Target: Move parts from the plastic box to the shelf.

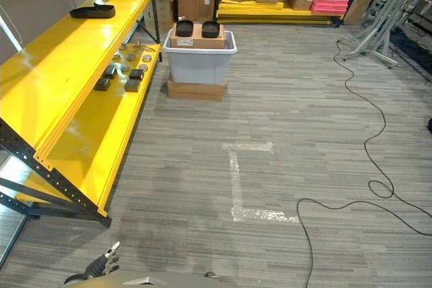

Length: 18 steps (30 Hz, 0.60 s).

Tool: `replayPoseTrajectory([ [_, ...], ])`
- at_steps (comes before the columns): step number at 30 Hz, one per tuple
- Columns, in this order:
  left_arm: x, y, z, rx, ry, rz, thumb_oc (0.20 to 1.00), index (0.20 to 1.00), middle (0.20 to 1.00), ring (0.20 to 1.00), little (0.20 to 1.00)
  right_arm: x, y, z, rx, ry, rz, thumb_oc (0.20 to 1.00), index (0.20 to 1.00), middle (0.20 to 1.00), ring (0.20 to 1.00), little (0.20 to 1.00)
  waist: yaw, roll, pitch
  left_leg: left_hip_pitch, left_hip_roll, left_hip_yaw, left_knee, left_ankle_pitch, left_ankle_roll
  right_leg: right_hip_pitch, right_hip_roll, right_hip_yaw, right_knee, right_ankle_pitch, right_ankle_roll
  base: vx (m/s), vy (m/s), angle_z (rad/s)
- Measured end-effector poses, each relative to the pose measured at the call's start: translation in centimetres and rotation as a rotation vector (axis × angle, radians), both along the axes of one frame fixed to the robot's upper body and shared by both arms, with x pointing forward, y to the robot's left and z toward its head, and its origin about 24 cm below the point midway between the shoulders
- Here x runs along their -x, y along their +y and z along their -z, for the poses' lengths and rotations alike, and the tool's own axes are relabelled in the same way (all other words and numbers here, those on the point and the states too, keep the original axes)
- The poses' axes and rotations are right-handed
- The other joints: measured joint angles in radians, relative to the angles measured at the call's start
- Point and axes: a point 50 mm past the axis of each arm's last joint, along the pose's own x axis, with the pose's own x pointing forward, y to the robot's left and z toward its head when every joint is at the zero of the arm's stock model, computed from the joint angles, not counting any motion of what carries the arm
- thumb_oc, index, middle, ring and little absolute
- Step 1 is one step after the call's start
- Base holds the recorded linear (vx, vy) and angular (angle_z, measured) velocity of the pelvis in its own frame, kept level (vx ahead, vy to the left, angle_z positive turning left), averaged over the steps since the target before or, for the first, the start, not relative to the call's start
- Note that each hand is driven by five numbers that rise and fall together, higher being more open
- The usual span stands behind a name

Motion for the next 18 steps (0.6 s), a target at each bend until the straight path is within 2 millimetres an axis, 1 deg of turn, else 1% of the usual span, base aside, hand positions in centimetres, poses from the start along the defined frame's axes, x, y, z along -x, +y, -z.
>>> replayPoseTrajectory([
  [6,-0.04,0.07,-0.02,-0.003,-0.002,-0.011,1.0,1.0,1.0,1.0,1.0,-0.1,-0.05,-0.02,0.0,-0.002,-0.001,1.0,1.0,1.0,1.0,1.0,0.002,0.0,0.0,0.0,0.0,0.0,0.0,0.001,0.002,0.001,0.0,0.0,0.001,0.0,0.0,0.0,0.0,0.0],
  [18,0.29,0.59,0.12,-0.088,0.029,-0.05,1.0,1.0,1.0,1.0,1.0,-0.03,0.01,0.0,-0.012,-0.002,0.009,1.0,1.0,1.0,1.0,1.0,0.001,-0.003,-0.002,0.002,0.0,0.0,0.001,0.001,0.002,0.004,0.001,-0.001,0.001,0.002,0.0,0.0,0.0,0.0],
])
